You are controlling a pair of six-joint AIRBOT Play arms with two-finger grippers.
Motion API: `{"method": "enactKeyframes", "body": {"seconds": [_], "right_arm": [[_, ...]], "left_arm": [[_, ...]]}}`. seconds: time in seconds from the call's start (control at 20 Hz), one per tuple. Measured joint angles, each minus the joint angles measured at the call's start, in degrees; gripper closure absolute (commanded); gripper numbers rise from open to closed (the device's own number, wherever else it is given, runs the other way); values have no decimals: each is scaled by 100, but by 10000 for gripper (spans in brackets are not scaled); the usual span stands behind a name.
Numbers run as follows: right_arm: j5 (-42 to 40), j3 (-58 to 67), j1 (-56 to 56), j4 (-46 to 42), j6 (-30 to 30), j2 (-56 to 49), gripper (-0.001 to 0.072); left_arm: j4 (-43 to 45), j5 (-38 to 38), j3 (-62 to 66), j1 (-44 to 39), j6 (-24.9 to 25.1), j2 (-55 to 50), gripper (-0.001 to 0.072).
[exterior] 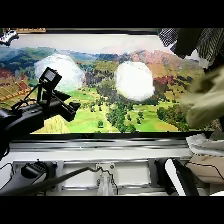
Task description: Fold the clothes and pants, and hang the long-sleeved shirts on hangers.
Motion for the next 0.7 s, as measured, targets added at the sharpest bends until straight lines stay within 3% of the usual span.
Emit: {"method": "enactKeyframes", "body": {"seconds": [0.7], "right_arm": [[-389,940,-2905,-179,46,-306,694]], "left_arm": [[31,-4,0,-2,0,0,213]]}}
